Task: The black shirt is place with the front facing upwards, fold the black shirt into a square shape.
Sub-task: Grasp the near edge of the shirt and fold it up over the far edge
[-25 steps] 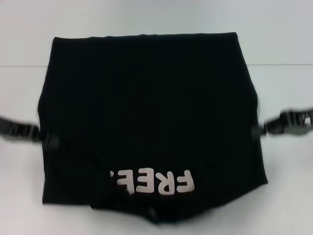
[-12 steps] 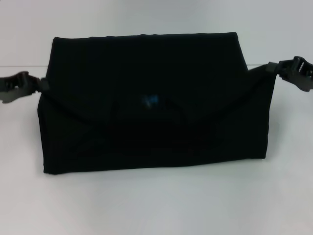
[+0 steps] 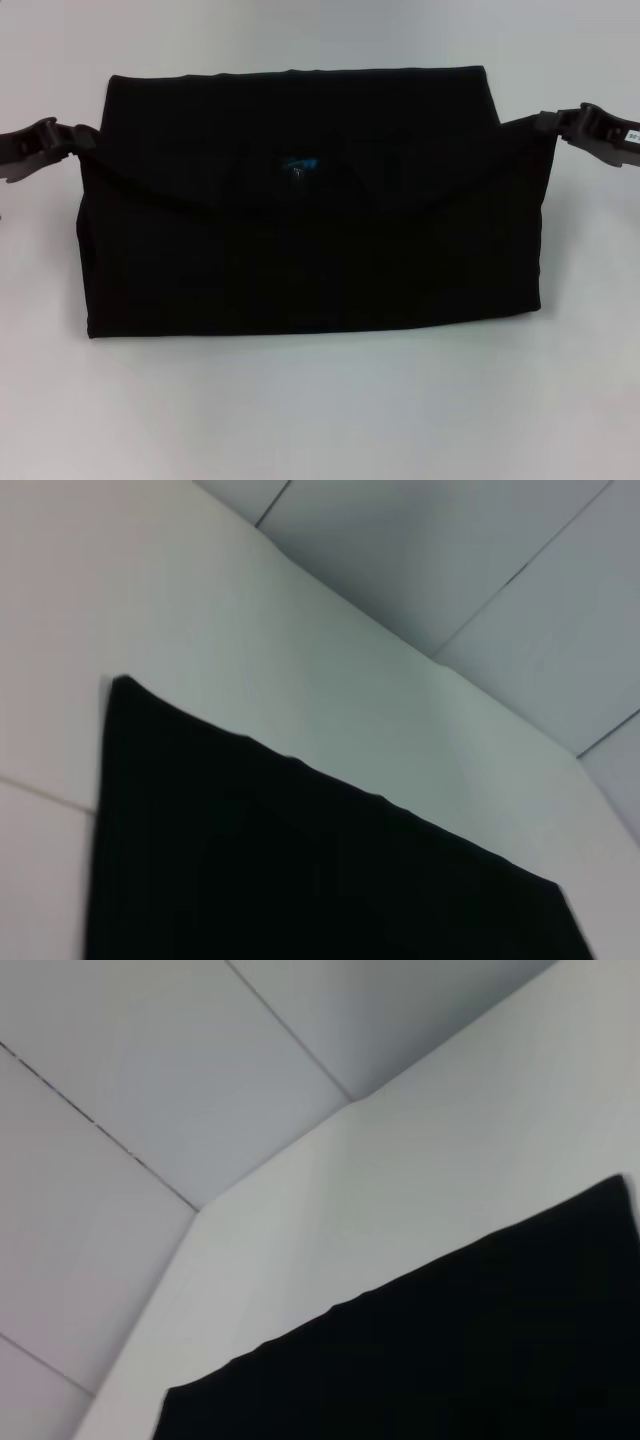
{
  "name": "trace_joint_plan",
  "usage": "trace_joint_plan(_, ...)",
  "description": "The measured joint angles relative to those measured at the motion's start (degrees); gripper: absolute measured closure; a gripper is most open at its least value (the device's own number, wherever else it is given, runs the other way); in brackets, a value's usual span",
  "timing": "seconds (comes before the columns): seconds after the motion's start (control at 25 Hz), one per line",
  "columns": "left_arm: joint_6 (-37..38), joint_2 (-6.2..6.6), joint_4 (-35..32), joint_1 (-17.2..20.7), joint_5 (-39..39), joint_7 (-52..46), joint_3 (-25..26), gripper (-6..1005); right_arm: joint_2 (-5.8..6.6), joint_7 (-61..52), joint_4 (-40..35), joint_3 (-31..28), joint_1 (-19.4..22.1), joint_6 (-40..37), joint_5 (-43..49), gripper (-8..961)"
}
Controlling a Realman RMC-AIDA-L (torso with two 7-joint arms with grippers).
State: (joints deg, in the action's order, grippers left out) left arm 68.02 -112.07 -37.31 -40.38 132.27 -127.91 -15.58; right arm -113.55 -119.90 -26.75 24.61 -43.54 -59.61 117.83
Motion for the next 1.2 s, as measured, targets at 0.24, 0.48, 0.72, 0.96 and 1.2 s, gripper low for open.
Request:
trace_joint_plan(0.24, -8.9, -1.65, 0.3, -1.7, -0.1, 2.4, -2.4, 957, -1.64, 5.1, 0.7, 1.9, -1.5, 8.6, 0.1, 910)
trace_joint_plan(0.48, -17.2, -3.96, 0.4, -2.5, -0.4, 3.5, -7.3, 933, -3.67, 5.7, 1.6, 7.8, -2.7, 17.2, 0.1, 910)
trace_joint_plan(0.72, -22.2, -6.15, 0.5, -3.2, -1.5, 7.6, -8.7, 910, -5.82, 8.4, 1.6, 9.6, -3.3, 24.2, 0.0, 910)
trace_joint_plan(0.96, -26.7, -8.06, 0.5, -3.3, -1.6, 9.5, -10.3, 886, -5.93, 9.3, 1.6, 9.6, -3.5, 25.2, -0.1, 863)
trace_joint_plan(1.2, -29.1, -9.09, 0.4, -2.8, -1.8, 9.2, -11.2, 863, -5.91, 10.3, 0.9, 9.1, -3.0, 21.9, -1.3, 768)
